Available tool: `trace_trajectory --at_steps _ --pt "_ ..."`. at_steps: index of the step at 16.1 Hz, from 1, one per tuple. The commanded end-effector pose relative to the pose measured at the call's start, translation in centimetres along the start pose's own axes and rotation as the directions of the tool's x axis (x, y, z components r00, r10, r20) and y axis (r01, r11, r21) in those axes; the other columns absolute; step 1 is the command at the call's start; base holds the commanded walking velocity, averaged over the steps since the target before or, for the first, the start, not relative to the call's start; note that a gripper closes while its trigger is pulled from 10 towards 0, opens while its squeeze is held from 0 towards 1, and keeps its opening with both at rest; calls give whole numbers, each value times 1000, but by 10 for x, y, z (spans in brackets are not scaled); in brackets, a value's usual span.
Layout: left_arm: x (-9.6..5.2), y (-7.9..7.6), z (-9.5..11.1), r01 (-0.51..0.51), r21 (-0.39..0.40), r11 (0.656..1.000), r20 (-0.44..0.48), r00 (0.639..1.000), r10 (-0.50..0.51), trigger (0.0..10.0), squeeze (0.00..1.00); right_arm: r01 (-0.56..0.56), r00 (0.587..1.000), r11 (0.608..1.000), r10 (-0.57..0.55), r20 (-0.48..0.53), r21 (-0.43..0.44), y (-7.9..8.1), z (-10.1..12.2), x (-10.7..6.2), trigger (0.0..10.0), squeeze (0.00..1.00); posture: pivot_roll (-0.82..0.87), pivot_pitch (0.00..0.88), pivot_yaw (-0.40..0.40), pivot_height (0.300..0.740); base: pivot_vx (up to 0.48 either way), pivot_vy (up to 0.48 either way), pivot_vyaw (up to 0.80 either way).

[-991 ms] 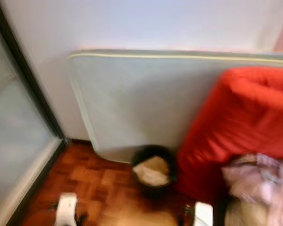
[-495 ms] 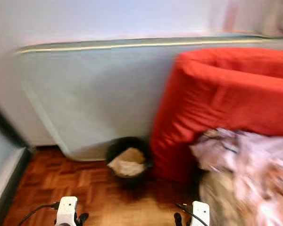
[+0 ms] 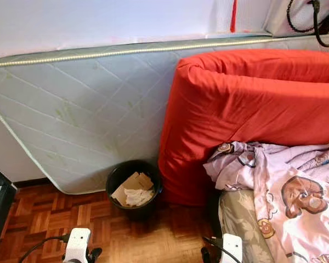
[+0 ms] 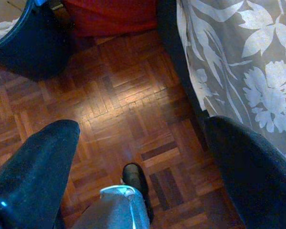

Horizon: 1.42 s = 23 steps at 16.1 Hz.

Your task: Clean up the room

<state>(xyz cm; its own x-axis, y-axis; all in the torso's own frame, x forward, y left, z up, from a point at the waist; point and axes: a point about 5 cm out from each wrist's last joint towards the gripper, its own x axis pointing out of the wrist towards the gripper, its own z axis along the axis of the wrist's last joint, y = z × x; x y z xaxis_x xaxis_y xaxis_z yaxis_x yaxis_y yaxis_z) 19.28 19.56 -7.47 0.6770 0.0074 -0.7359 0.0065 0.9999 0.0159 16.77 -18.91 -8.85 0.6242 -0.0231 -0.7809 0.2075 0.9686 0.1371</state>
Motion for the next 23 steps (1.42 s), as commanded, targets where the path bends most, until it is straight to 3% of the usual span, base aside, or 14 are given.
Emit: trace_trajectory --at_steps 1,3,5,7,23 --pt "0 0 1 1 3 1000 -2 1000 -1 10000 0 -3 1000 1000 3 -9 -5 1 -1 0 10000 0 38 4 10 740 0 0 -712" --pt "0 1 0 -2 -9 1000 3 1000 2 10000 0 -8 1000 1000 8 -13 -8 1 -2 0 10000 0 40 6 9 740 0 0 -709" --pt "0 1 1 7 51 999 2 1000 -7 10000 0 -10 1000 1000 10 -14 -10 2 -3 0 10000 0 37 6 10 740 0 -240 -706" --pt "0 1 0 -5 19 1000 -2 1000 5 10000 0 -12 1000 1000 12 -16 -13 2 -3 0 10000 0 39 5 8 740 0 -139 -700" --pt "0 -1 1 14 53 999 -6 1000 -14 10000 0 -37 999 999 36 -27 -29 6 -4 0 10000 0 35 9 8 740 0 0 -667"
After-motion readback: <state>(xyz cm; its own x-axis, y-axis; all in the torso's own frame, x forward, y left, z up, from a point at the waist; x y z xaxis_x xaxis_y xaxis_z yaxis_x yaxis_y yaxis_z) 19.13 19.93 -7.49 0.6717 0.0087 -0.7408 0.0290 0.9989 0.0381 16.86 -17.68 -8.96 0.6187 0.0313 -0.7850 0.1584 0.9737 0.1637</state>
